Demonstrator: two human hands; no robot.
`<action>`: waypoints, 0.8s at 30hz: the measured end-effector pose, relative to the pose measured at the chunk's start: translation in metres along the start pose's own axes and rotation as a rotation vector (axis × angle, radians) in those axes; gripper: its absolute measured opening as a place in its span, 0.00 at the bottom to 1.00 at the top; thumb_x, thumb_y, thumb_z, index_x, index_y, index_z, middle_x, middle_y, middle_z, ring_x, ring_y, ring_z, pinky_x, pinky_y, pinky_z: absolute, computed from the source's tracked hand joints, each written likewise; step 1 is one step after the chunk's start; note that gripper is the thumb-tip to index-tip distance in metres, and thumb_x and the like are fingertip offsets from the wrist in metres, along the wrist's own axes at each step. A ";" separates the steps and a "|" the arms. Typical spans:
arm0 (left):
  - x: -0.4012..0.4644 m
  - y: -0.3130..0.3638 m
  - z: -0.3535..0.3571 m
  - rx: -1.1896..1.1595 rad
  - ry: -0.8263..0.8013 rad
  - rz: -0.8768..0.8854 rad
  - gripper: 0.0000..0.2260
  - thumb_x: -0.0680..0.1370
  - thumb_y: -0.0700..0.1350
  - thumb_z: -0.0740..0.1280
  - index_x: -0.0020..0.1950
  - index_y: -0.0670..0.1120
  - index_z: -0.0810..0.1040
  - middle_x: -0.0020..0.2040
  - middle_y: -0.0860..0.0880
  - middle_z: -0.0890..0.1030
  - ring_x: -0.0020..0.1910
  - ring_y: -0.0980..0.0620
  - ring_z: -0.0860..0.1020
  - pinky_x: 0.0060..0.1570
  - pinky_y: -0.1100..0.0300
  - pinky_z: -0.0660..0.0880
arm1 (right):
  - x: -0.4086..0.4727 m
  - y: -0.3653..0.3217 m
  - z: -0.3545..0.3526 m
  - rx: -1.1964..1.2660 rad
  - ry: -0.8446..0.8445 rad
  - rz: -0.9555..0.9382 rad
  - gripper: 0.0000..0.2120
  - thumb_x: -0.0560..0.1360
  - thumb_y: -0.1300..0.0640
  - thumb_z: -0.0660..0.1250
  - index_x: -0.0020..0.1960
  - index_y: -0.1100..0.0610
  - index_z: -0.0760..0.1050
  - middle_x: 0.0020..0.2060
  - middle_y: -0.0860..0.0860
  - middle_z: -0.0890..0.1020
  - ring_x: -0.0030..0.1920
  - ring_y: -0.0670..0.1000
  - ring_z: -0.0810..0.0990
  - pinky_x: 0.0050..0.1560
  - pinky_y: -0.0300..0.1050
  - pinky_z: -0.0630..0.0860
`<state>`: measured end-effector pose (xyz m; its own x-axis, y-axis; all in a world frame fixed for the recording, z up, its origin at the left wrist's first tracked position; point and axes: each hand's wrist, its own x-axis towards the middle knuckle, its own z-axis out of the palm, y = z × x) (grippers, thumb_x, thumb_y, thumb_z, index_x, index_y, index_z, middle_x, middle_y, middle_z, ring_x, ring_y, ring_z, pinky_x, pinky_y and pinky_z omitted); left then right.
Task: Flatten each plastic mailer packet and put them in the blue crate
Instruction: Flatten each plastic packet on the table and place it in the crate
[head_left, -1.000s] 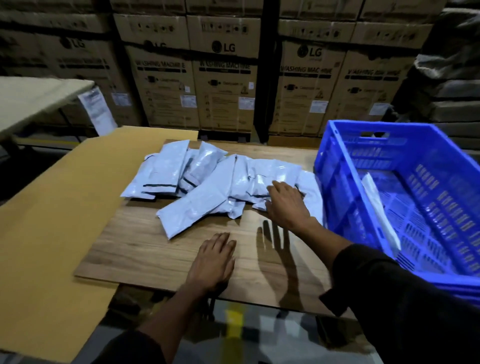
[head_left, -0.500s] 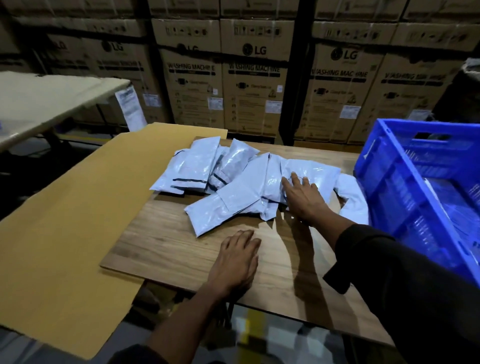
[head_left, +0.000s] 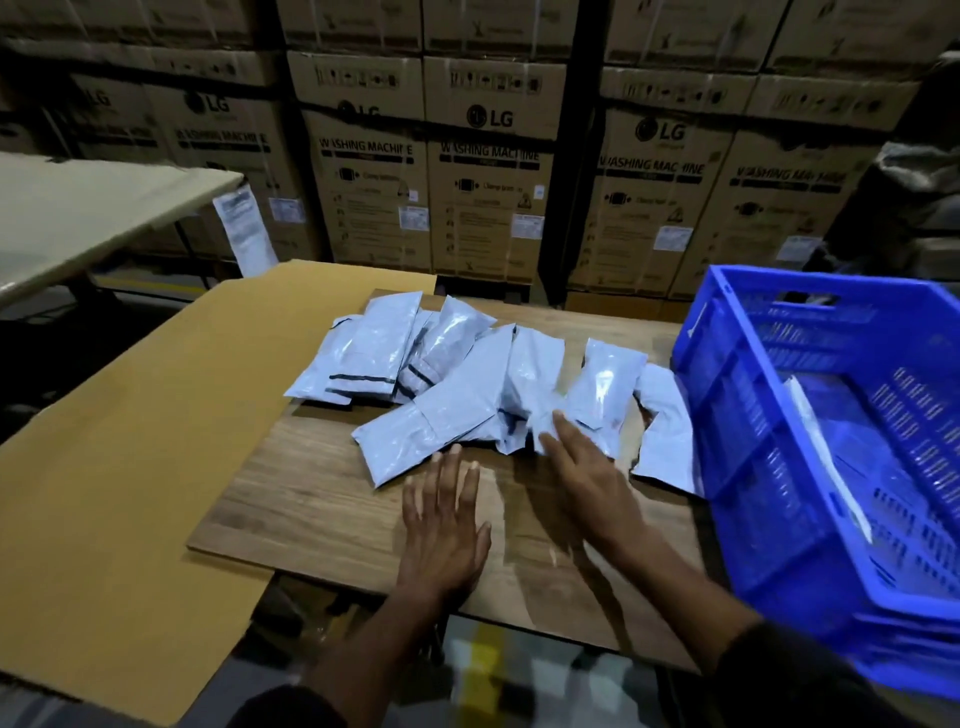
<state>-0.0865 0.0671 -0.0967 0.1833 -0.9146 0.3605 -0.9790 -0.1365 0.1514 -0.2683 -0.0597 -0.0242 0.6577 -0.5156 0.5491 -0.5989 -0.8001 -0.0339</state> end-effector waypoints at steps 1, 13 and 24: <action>-0.002 0.002 -0.002 0.016 0.022 0.012 0.37 0.76 0.56 0.62 0.81 0.43 0.53 0.82 0.39 0.54 0.80 0.38 0.54 0.72 0.32 0.57 | -0.019 -0.010 -0.002 0.021 0.012 -0.052 0.20 0.72 0.68 0.64 0.63 0.67 0.75 0.67 0.67 0.74 0.64 0.66 0.77 0.58 0.61 0.77; -0.001 0.006 0.003 0.158 -0.128 0.569 0.25 0.78 0.43 0.55 0.75 0.40 0.65 0.76 0.39 0.69 0.76 0.40 0.65 0.73 0.38 0.56 | -0.120 0.005 -0.020 0.106 -0.261 -0.337 0.08 0.70 0.59 0.65 0.49 0.54 0.75 0.72 0.57 0.72 0.75 0.58 0.67 0.73 0.58 0.59; -0.002 0.044 -0.020 -0.020 -0.189 0.329 0.25 0.80 0.52 0.55 0.70 0.38 0.75 0.72 0.40 0.74 0.73 0.43 0.71 0.72 0.45 0.63 | -0.091 -0.043 -0.005 0.151 -0.558 0.254 0.42 0.78 0.35 0.27 0.80 0.57 0.54 0.80 0.51 0.54 0.80 0.54 0.49 0.78 0.57 0.50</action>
<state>-0.1282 0.0703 -0.0723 -0.1625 -0.9625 0.2172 -0.9804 0.1824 0.0745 -0.3048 0.0235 -0.0686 0.6673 -0.7447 -0.0080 -0.7232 -0.6454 -0.2461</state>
